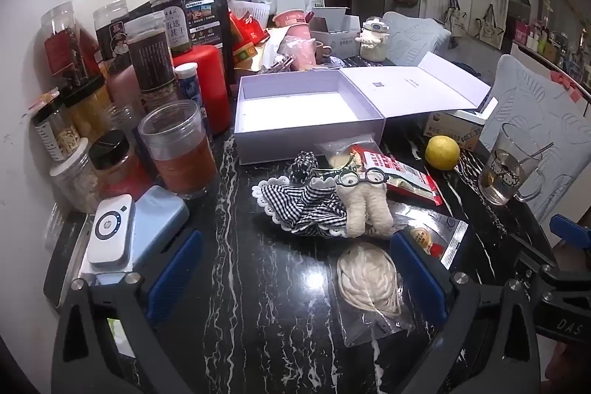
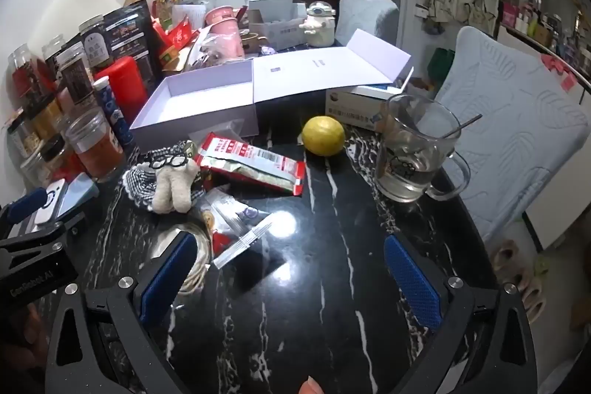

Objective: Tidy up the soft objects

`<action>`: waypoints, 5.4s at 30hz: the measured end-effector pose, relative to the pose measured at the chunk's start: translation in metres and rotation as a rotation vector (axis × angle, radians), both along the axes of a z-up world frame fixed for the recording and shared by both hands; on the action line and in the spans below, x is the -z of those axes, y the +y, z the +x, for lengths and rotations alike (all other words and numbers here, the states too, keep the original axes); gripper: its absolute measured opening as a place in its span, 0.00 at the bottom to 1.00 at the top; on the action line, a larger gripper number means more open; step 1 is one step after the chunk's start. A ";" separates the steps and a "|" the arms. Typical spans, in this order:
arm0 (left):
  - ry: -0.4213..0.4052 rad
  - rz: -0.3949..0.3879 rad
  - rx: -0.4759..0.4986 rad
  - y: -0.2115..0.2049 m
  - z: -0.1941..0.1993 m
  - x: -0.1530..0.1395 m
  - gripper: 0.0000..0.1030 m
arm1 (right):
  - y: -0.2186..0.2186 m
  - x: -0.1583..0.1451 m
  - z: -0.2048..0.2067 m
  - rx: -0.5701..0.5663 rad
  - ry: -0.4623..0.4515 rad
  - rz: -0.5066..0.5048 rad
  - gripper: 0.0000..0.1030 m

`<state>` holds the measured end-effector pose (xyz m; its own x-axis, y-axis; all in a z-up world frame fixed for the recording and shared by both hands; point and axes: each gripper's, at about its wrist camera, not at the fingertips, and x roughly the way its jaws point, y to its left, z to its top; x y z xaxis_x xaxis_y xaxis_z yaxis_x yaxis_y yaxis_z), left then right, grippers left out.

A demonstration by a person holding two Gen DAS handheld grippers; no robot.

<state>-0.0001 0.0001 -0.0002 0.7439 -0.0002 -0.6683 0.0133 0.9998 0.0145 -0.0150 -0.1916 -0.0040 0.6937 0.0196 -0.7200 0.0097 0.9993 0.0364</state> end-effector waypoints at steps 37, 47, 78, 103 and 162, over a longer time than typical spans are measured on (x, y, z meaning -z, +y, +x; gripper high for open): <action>0.076 -0.032 0.002 -0.001 0.018 0.010 1.00 | -0.003 0.005 0.013 -0.042 -0.007 0.041 1.00; 0.087 -0.041 0.003 0.003 0.021 0.012 1.00 | 0.000 0.006 0.016 -0.054 -0.002 0.043 1.00; 0.093 -0.053 -0.005 0.007 0.016 0.010 1.00 | 0.004 0.008 0.014 -0.074 0.006 0.047 1.00; 0.158 -0.075 0.000 0.006 0.012 0.025 1.00 | -0.005 0.023 0.002 -0.057 0.045 0.069 1.00; 0.142 -0.133 0.284 -0.019 0.006 0.046 0.51 | 0.010 0.046 0.068 -0.279 0.075 0.003 1.00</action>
<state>0.0063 -0.0193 -0.0462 0.6016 -0.2881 -0.7451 0.2841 0.9489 -0.1375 0.0529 -0.1814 -0.0500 0.6058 0.2044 -0.7689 -0.2626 0.9637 0.0493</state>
